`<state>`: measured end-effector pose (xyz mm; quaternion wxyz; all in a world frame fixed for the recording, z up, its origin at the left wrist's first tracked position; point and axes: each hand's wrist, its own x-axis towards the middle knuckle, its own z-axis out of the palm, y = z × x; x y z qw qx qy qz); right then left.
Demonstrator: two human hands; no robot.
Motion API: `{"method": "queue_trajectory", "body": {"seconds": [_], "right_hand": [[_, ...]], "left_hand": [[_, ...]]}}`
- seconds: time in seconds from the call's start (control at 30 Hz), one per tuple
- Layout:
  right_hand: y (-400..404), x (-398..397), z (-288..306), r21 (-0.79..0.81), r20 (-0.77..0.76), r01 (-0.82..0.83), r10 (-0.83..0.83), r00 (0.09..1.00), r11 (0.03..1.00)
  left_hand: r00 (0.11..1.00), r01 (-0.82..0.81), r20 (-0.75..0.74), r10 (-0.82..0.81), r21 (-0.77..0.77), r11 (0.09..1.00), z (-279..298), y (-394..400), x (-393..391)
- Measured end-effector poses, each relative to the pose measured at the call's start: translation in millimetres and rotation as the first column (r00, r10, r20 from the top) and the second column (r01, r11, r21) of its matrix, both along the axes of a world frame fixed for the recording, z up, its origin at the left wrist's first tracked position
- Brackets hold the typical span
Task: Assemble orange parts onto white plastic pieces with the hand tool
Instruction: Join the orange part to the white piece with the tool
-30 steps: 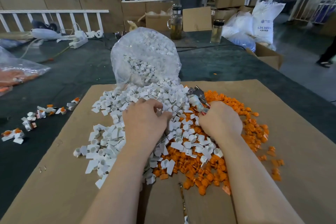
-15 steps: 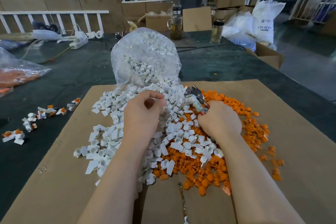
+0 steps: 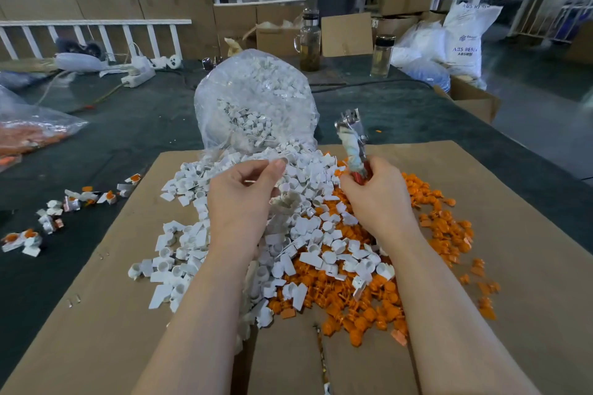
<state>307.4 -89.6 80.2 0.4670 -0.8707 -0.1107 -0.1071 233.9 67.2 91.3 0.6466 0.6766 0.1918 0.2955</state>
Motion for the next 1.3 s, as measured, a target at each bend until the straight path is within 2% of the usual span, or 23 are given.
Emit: {"method": "queue_trajectory", "body": {"seconds": [0.07, 0.23, 0.4, 0.57, 0.77, 1.17, 1.3], "right_hand": [[1, -2, 1, 0.04, 0.038, -0.035, 0.034, 0.999, 0.999], [9, -12, 6, 0.194, 0.115, -0.148, 0.127, 0.985, 0.97], [19, -19, 5, 0.21, 0.186, -0.203, 0.165, 0.969, 0.956], [22, -22, 5, 0.192, 0.211, -0.181, 0.14, 0.967, 0.965], [23, -25, 5, 0.094, 0.29, -0.118, 0.086, 0.953, 0.989], [25, -28, 5, 0.088, 0.321, -0.092, 0.059, 0.945, 0.992], [26, -27, 5, 0.096, 0.308, -0.101, 0.067, 0.949, 0.99]], "left_hand": [[0.999, -0.031, 0.022, 0.031, -0.004, 1.0, 0, -1, 0], [0.993, -0.014, 0.111, 0.028, -0.127, 0.992, 4, -3, 1], [0.991, 0.041, 0.131, -0.02, -0.157, 0.987, 5, -6, 1], [0.994, 0.062, 0.092, -0.053, -0.096, 0.993, 3, -12, 1], [0.997, 0.017, 0.071, -0.019, 0.022, 1.0, 3, -18, 0], [0.993, -0.016, 0.117, -0.022, 0.32, 0.947, 2, -23, -5], [0.991, -0.025, 0.133, -0.024, 0.352, 0.936, 1, -23, -5]]}}
